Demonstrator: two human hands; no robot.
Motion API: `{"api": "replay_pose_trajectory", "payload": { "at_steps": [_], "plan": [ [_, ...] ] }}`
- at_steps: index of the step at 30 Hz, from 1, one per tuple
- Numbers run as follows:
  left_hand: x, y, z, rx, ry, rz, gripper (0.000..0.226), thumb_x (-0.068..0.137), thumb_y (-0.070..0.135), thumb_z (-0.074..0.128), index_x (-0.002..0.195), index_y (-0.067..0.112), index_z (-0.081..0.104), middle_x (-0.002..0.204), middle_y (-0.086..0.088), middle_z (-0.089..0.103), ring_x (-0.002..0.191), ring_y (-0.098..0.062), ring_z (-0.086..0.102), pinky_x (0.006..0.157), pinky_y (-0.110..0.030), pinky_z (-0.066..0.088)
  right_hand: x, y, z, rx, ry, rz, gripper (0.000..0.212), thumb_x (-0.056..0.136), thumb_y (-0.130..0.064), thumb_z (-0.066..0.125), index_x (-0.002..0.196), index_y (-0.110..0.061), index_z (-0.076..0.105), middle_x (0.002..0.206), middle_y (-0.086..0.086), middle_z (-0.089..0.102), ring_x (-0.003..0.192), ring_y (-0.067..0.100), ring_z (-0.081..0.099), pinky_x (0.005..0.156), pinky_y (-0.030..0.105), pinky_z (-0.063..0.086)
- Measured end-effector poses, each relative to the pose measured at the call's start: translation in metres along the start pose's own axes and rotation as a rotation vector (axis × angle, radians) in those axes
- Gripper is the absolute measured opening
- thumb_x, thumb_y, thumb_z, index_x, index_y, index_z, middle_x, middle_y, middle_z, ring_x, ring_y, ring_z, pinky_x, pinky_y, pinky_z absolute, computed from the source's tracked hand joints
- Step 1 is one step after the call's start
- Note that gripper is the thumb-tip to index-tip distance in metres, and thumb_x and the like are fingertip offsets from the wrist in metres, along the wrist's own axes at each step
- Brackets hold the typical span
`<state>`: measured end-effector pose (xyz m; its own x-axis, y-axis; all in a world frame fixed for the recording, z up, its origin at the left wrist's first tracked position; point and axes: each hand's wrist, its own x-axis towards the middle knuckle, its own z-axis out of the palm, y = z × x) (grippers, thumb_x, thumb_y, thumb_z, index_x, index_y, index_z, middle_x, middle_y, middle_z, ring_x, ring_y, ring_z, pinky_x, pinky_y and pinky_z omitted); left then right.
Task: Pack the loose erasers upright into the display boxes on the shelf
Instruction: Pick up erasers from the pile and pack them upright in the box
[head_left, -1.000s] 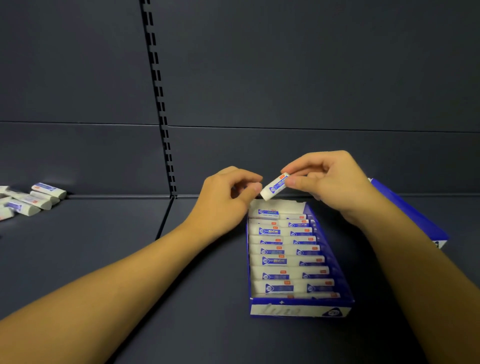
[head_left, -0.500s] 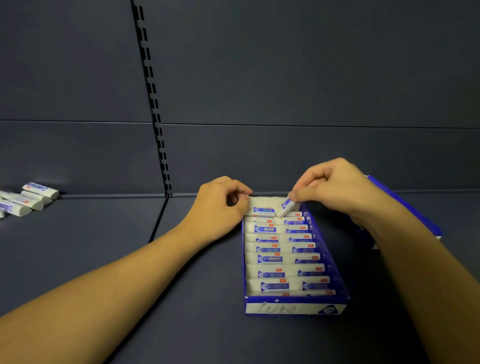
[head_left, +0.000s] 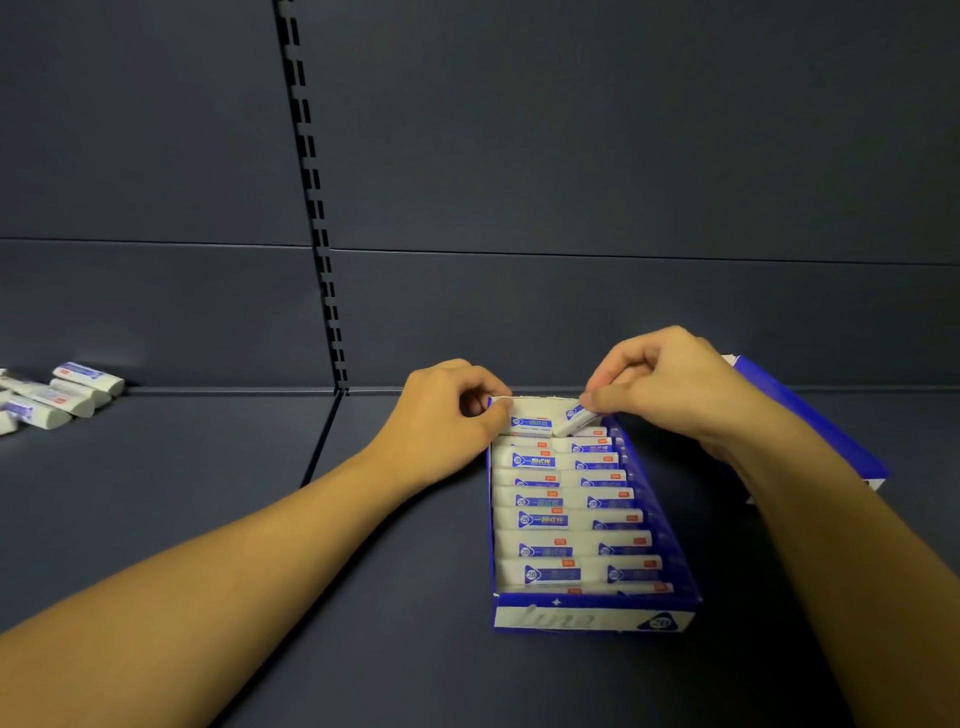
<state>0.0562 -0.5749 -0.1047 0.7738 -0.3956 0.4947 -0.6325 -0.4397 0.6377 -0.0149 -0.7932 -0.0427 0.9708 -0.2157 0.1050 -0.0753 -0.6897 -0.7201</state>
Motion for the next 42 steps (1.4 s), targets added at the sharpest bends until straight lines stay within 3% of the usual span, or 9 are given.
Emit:
{"api": "replay_pose_trajectory", "payload": {
  "at_steps": [4,11,14,18,23,27,31,37,42],
  "plan": [
    [0.0,0.0,0.0,0.006,-0.012,-0.014,0.01,0.087,0.015,0.07,0.09,0.021,0.077,0.081,0.006,0.064,0.075,-0.007,0.058,0.069,-0.008,0.039,0.001,0.0,-0.004,-0.097,-0.039,-0.051,0.009,0.079,-0.024,0.084,0.076,-0.02,0.076,0.069,-0.012,0.073,0.08,0.006,0.071,0.069,0.027,0.057],
    [0.001,-0.001,0.0,0.014,-0.01,-0.012,0.011,0.087,0.015,0.07,0.091,0.022,0.077,0.081,0.005,0.064,0.075,-0.007,0.058,0.068,-0.007,0.039,0.004,0.003,-0.002,-0.31,-0.111,-0.145,0.006,0.082,-0.025,0.082,0.081,-0.025,0.076,0.067,-0.018,0.069,0.062,-0.015,0.06,0.046,0.007,0.04],
    [0.001,-0.001,0.0,0.009,-0.007,-0.013,0.011,0.087,0.015,0.07,0.091,0.022,0.077,0.081,0.005,0.064,0.075,-0.007,0.058,0.068,-0.006,0.039,0.007,0.003,0.0,-0.376,-0.095,-0.175,0.008,0.083,-0.025,0.081,0.079,-0.029,0.076,0.078,-0.016,0.07,0.067,-0.016,0.058,0.05,0.006,0.038],
    [0.001,-0.002,0.0,0.003,-0.011,-0.02,0.011,0.087,0.015,0.07,0.092,0.023,0.077,0.083,0.004,0.065,0.075,-0.007,0.059,0.068,-0.006,0.039,0.008,0.002,0.002,-0.435,-0.102,-0.201,0.004,0.084,-0.025,0.079,0.083,-0.028,0.077,0.083,-0.016,0.068,0.077,0.0,0.06,0.061,0.013,0.042],
    [0.001,-0.002,0.0,0.005,-0.014,-0.023,0.011,0.087,0.015,0.07,0.091,0.023,0.076,0.084,0.004,0.065,0.076,-0.007,0.059,0.069,-0.008,0.041,0.01,0.0,0.004,-0.511,-0.114,-0.232,0.002,0.086,-0.027,0.077,0.088,-0.026,0.078,0.082,-0.017,0.063,0.078,0.001,0.059,0.061,0.013,0.041],
    [0.001,0.001,-0.002,-0.008,-0.023,-0.044,0.013,0.091,0.015,0.065,0.095,0.019,0.077,0.089,0.002,0.067,0.079,-0.006,0.059,0.07,-0.005,0.04,0.008,-0.002,-0.003,-0.461,-0.112,-0.241,0.002,0.087,-0.026,0.077,0.086,-0.026,0.078,0.08,-0.019,0.067,0.076,-0.005,0.062,0.056,0.008,0.041],
    [0.006,0.003,-0.013,0.03,0.003,-0.116,0.02,0.094,0.015,0.059,0.102,0.018,0.077,0.102,0.007,0.072,0.09,-0.006,0.064,0.083,-0.012,0.046,0.004,-0.008,-0.015,-0.317,0.044,-0.235,0.019,0.088,-0.009,0.067,0.084,-0.023,0.079,0.062,-0.025,0.065,0.065,-0.014,0.058,0.055,0.002,0.039],
    [0.005,0.004,-0.055,0.352,-0.084,-0.202,0.022,0.088,0.014,0.058,0.105,0.014,0.073,0.099,-0.003,0.074,0.095,-0.021,0.067,0.086,-0.025,0.05,-0.001,-0.018,-0.02,-0.449,-0.006,-0.18,0.019,0.088,-0.012,0.061,0.092,-0.023,0.076,0.079,-0.011,0.069,0.087,0.013,0.067,0.085,0.029,0.054],
    [-0.021,0.024,-0.1,0.761,-0.173,-0.182,0.023,0.088,0.02,0.055,0.106,0.014,0.069,0.111,-0.008,0.062,0.097,-0.031,0.061,0.08,-0.04,0.055,-0.02,-0.026,-0.02,-0.606,-0.047,-0.17,0.022,0.087,-0.02,0.063,0.108,-0.025,0.067,0.109,0.001,0.067,0.096,0.021,0.063,0.087,0.038,0.056]
  ]
}}
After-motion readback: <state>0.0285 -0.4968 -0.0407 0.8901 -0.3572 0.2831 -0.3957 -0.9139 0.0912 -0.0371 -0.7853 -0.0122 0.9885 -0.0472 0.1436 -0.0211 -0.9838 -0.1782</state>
